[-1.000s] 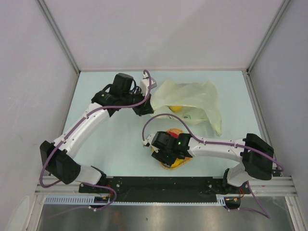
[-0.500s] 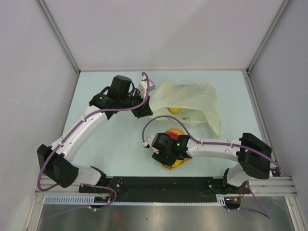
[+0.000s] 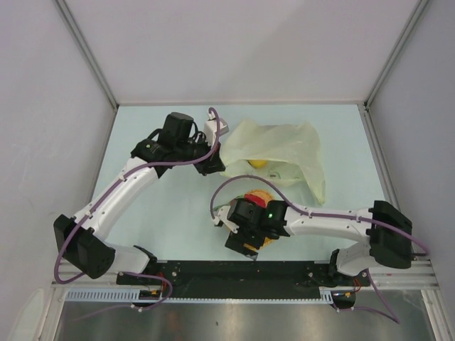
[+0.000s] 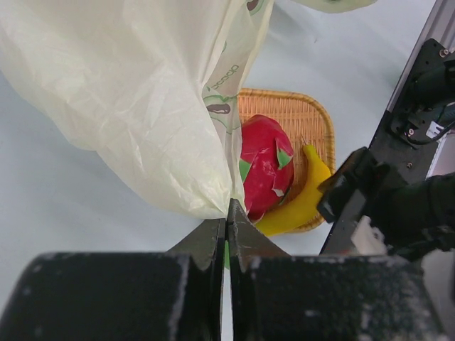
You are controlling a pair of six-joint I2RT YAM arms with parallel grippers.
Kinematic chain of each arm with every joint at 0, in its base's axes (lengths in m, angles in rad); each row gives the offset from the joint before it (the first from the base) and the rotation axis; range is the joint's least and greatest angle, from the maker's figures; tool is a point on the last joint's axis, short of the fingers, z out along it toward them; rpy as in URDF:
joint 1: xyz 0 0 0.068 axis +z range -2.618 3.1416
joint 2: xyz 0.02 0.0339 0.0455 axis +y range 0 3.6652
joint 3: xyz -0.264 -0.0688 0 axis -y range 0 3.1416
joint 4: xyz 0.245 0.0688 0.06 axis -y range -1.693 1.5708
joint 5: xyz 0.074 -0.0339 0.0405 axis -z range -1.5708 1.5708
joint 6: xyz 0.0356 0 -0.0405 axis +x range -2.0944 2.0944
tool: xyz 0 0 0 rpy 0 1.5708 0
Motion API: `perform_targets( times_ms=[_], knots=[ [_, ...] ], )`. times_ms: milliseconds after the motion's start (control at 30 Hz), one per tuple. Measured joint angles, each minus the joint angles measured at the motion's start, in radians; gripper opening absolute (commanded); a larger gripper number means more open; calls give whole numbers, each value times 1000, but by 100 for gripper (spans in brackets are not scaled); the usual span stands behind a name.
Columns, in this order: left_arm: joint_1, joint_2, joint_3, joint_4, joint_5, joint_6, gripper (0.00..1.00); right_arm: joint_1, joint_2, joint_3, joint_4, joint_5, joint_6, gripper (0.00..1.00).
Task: Take the fake fruits out of the plastic bag
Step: Place the fake fruit on the plate, then take out the fake fruit from the plastic bag.
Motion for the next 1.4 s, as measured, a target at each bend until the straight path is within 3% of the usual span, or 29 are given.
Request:
perform_targets(
  times_ms=[133, 267, 467, 633, 1000, 1200, 1300, 1400],
  knots=[
    [0, 1, 0, 0, 0, 0, 3, 44, -69, 58, -111, -11, -67, 70],
    [0, 10, 2, -1, 0, 0, 3, 3, -122, 164, -206, -48, -131, 47],
    [0, 53, 41, -35, 0, 3, 3, -325, -172, 267, -217, -119, -202, 20],
    [0, 84, 115, -69, 7, 29, 3, -488, -139, 269, -190, -107, -281, 13],
    [0, 97, 216, -176, -9, 151, 0, -833, 137, 274, 138, -78, -330, 11],
    [19, 86, 217, -241, -35, 220, 0, -800, 241, 301, 229, -35, -306, 23],
    [45, -38, 65, -100, -33, 191, 0, -749, 262, 307, 260, 0, -317, 32],
    [53, -112, -27, -42, -39, 143, 0, -723, 307, 357, 264, 18, -324, 48]
  ],
)
